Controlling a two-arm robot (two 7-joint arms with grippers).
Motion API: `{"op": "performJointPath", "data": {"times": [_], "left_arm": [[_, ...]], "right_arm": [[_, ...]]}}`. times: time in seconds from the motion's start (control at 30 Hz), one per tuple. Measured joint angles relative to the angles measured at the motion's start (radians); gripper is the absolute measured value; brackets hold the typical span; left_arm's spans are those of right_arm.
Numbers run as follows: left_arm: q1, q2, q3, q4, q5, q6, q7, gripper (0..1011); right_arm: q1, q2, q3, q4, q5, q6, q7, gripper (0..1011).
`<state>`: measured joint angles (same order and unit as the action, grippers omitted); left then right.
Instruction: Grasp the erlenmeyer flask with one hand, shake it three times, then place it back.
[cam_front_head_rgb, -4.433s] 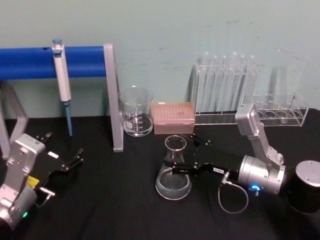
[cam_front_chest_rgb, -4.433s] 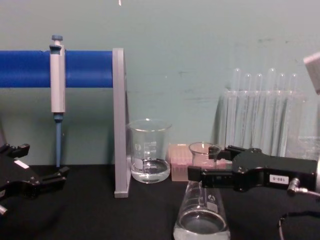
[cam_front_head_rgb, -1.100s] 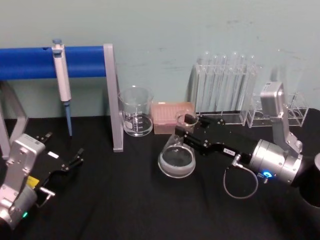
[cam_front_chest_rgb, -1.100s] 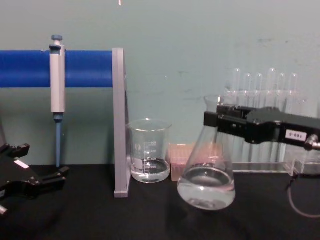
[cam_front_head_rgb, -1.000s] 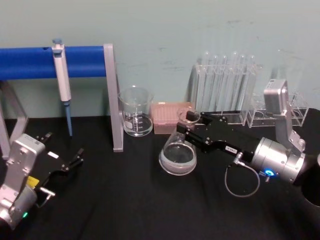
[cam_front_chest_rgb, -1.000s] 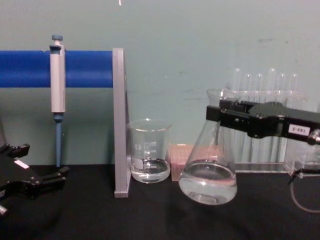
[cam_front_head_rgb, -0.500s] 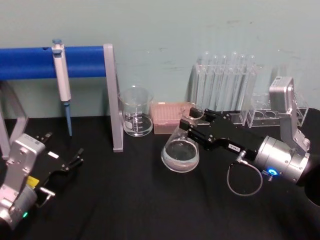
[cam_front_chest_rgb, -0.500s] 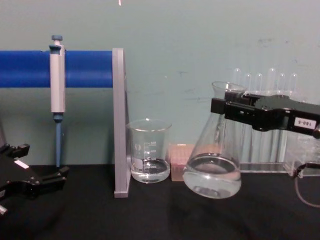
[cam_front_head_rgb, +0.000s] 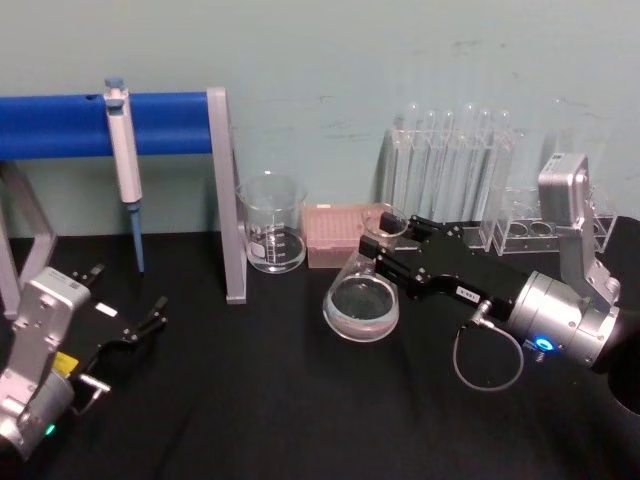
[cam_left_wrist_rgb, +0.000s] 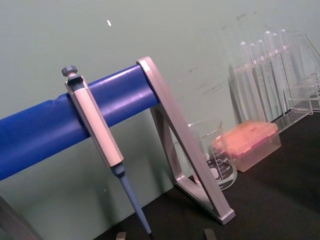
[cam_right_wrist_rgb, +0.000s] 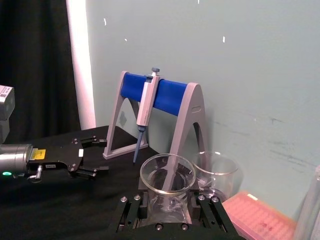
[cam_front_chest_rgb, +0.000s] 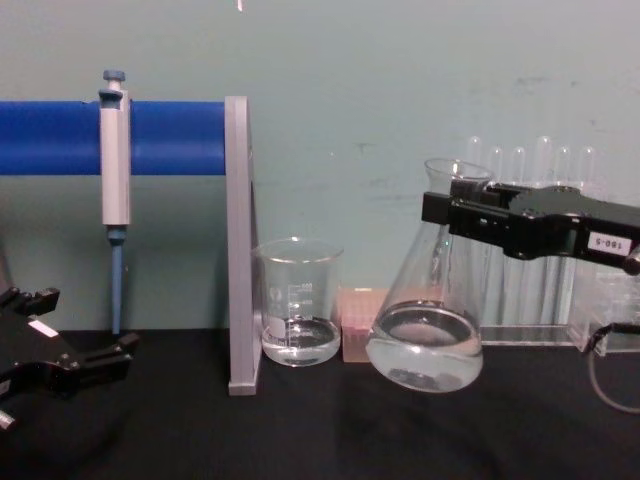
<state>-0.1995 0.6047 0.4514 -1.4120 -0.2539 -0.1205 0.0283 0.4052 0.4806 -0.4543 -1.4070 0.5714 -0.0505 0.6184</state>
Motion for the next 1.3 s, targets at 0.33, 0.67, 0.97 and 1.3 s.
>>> {"op": "performJointPath", "data": {"times": [0.33,0.67,0.97,1.3], "left_arm": [[0.0,0.0,0.0,0.0,0.0,0.0,0.0,1001],[0.0,0.0,0.0,0.0,0.0,0.0,0.0,1001],[0.0,0.0,0.0,0.0,0.0,0.0,0.0,1001],[0.0,0.0,0.0,0.0,0.0,0.0,0.0,1001]], "right_arm": [[-0.007,0.003,-0.004,-0.021,-0.002,-0.003,0.015,453],[-0.011,0.022,-0.034,-0.047,0.019,-0.019,0.093,453],[-0.01,0.038,-0.06,-0.06,0.04,-0.032,0.143,453],[-0.028,0.031,-0.048,-0.072,0.037,-0.052,0.07,453]]}}
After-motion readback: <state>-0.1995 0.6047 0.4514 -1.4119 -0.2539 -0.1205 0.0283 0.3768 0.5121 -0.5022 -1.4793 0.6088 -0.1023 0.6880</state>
